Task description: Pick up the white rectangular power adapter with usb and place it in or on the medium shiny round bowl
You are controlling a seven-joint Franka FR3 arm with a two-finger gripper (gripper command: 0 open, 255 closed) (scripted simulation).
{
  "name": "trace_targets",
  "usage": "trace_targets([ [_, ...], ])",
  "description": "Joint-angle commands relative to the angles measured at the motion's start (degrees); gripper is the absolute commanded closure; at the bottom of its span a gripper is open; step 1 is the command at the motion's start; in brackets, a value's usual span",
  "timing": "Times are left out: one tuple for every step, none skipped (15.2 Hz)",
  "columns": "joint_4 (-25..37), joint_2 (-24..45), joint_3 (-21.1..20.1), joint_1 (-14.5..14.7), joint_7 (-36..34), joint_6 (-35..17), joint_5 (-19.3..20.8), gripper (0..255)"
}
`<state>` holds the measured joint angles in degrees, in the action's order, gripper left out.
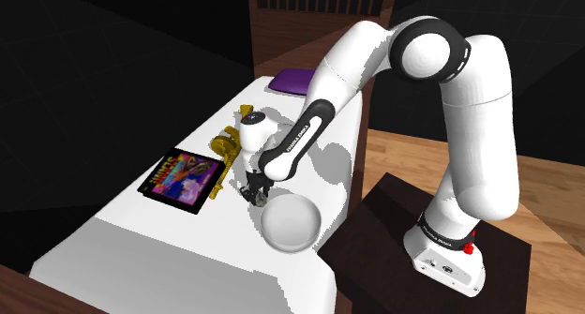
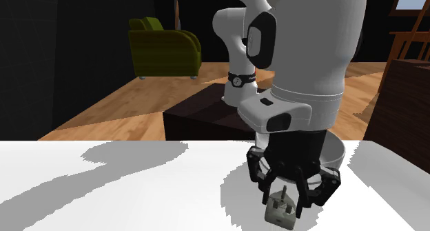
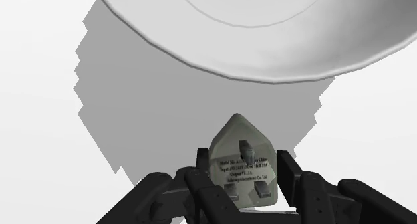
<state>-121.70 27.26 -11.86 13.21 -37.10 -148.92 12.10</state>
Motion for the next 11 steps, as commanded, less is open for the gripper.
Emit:
trace_targets([
  [-0.3, -1.4, -0.4, -0.3, 0.3, 1.0, -0.5, 255],
  [-0.4, -2.0, -0.6, -0.4, 0.5, 1.6, -0.8, 255],
  [-0.5, -2.7, -0.8, -0.6, 0.7, 2.2, -1.0, 255],
  [-0.5, -3.3, -1.0, -0.7, 0.9, 2.8, -1.3, 255],
  [-0.5, -4.0, -1.2, -0.8, 1.1, 3.4, -1.6, 255],
  [-0.6, -4.6, -1.3, -1.0, 1.3, 4.0, -1.8, 255],
  [-0.6, -5.2, -1.5, -1.1, 1.5, 4.6, -2.1, 255],
  [-0.6, -5.9, -1.7, -1.2, 1.7, 5.2, -2.4, 255],
  [-0.6, -6.5, -1.8, -1.3, 1.9, 5.8, -2.6, 255],
  [-0.5, -7.1, -2.0, -1.4, 2.1, 6.4, -2.9, 255],
  [-0.5, -7.7, -2.1, -1.5, 2.3, 7.0, -3.2, 255],
])
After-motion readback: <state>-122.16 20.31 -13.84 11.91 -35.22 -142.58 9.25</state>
